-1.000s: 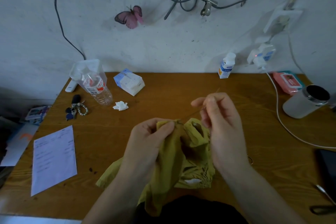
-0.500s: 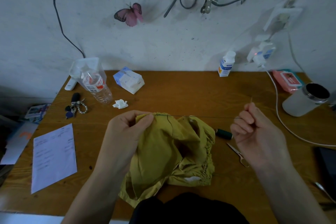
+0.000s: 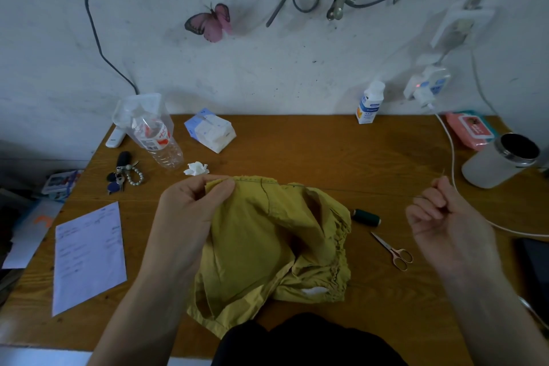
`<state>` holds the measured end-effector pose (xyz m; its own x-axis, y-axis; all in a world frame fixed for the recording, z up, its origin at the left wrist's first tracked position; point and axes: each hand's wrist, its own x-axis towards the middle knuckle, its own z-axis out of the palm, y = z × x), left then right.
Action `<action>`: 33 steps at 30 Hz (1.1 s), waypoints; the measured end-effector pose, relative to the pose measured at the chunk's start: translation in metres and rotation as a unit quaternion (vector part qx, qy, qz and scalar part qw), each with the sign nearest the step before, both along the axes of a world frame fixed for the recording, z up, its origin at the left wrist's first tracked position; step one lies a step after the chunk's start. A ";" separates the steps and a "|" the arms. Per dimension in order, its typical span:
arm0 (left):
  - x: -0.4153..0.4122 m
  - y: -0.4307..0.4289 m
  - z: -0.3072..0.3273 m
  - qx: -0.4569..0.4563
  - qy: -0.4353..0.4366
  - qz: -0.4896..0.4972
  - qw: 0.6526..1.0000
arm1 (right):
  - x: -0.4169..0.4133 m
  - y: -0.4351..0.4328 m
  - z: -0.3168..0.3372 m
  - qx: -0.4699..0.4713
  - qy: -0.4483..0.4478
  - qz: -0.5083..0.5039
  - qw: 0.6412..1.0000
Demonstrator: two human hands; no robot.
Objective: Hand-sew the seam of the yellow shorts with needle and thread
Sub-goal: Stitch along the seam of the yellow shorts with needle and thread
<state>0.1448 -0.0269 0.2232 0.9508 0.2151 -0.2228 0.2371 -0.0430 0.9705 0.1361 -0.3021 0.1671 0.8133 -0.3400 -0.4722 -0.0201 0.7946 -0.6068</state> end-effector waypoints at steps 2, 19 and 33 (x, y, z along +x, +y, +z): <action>0.000 0.000 0.000 0.005 -0.001 -0.002 1.000 | 0.001 -0.001 0.000 -0.002 0.001 -0.003 1.000; -0.011 -0.009 0.012 -0.069 0.031 -0.145 0.987 | -0.011 0.084 0.045 -0.539 -0.251 0.270 0.757; -0.013 -0.017 0.017 -0.074 0.026 -0.171 0.982 | -0.010 0.089 0.048 -0.624 -0.282 0.269 0.677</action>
<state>0.1319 -0.0443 0.2400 0.9480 -0.1543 -0.2784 0.2835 0.0118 0.9589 0.1263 -0.2130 0.2151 0.9093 0.2291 0.3473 0.4117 -0.3748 -0.8307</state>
